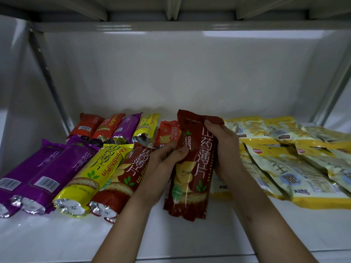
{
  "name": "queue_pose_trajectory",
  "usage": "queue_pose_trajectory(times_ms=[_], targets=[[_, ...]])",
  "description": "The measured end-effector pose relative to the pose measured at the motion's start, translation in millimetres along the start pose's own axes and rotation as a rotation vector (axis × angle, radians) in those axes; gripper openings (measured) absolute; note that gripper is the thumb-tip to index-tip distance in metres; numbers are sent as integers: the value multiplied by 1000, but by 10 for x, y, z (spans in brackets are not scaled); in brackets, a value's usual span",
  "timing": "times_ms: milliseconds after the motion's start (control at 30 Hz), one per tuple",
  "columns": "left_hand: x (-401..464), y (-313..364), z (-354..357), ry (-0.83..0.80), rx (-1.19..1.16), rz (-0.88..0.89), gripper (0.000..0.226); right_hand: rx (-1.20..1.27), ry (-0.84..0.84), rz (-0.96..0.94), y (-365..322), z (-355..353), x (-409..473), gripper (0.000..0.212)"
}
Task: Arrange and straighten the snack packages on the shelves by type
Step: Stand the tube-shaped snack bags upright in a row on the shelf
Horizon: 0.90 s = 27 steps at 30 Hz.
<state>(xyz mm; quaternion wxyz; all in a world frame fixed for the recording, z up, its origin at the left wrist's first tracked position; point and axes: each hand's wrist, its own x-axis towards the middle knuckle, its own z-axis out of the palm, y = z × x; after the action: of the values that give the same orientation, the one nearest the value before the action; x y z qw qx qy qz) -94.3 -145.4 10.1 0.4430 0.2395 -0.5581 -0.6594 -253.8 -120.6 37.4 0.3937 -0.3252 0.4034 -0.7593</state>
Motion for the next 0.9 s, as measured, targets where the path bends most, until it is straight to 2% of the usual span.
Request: queue_pose_trajectory(times_ms=[167,233,367,600,900], targets=[[-5,23,61,25,-2,9,37,-48,-24,-14,16,-12,-5,6],[2,20,48,81,-10,29,30,-59,-61,7,31,19,-9,9],[12,22,1,146,-10,29,22,-106,-107,51,89,53,10,29],[9,50,-3,197,-20,-21,30,-237,-80,-14,135,8,9,24],[7,75,-30,287,-57,19,28,-322,-144,51,149,49,-4,42]])
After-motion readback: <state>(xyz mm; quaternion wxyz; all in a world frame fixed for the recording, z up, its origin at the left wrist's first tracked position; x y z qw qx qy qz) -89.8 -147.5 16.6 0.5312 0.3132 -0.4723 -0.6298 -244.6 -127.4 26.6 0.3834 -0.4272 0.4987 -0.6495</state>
